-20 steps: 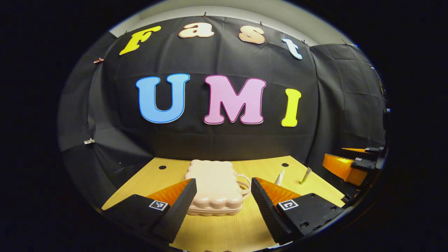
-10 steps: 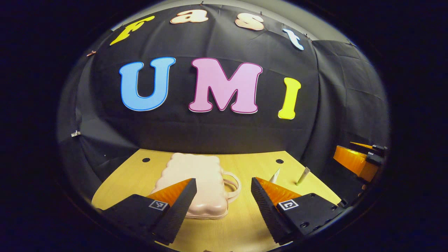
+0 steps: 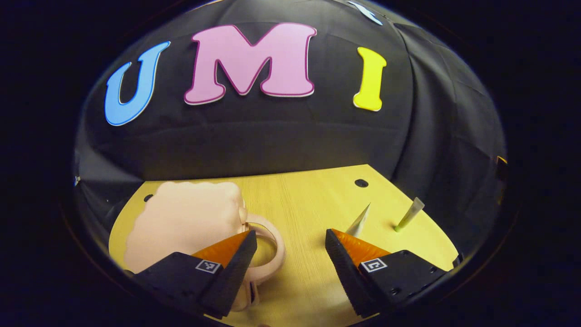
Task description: First open the suitcase, pack the skin care products into it, and then close the suitcase.
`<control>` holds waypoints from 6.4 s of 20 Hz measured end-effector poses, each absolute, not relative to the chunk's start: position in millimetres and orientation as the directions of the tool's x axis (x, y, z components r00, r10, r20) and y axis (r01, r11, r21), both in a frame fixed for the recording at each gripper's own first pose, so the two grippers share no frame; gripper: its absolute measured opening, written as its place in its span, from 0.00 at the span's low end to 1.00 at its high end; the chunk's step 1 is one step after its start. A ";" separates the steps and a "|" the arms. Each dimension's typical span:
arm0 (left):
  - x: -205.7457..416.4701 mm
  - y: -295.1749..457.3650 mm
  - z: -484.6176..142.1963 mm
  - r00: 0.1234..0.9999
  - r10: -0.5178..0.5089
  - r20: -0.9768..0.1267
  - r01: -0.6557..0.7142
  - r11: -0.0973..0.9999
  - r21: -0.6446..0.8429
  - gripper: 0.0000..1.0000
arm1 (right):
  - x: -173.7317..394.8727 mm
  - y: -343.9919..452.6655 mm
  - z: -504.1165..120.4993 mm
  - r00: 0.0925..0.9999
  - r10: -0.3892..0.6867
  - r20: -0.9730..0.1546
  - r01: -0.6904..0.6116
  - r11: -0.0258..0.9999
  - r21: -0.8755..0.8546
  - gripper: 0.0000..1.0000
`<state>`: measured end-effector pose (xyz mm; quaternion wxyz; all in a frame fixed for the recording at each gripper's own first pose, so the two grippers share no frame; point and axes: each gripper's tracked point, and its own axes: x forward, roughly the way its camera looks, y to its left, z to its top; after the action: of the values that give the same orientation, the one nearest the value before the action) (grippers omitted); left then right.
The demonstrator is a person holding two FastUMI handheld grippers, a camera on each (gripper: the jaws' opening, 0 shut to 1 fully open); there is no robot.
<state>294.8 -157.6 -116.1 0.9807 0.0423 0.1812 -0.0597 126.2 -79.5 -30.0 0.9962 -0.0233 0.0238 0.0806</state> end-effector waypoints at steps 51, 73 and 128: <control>327.9 493.9 -144.7 0.786 0.362 -0.501 -0.403 0.915 0.029 0.26 | 149.4 -75.4 -80.8 0.974 -0.092 -0.205 0.089 0.996 -0.028 0.97; 218.9 -76.8 -33.4 0.982 -0.165 -0.092 0.165 0.986 -0.006 0.98 | 132.4 -133.7 -65.3 0.983 -0.082 -0.161 0.088 0.996 0.029 0.97; 293.3 36.7 -119.1 0.907 0.016 -0.421 -0.024 1.000 -0.012 0.41 | 218.5 -46.1 -100.7 0.891 0.382 -0.246 -0.370 0.924 0.095 0.25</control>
<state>293.3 36.7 -119.1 0.9764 -0.0085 0.2155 0.0103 218.5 -46.1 -100.7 0.9721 0.0226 0.1308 0.1933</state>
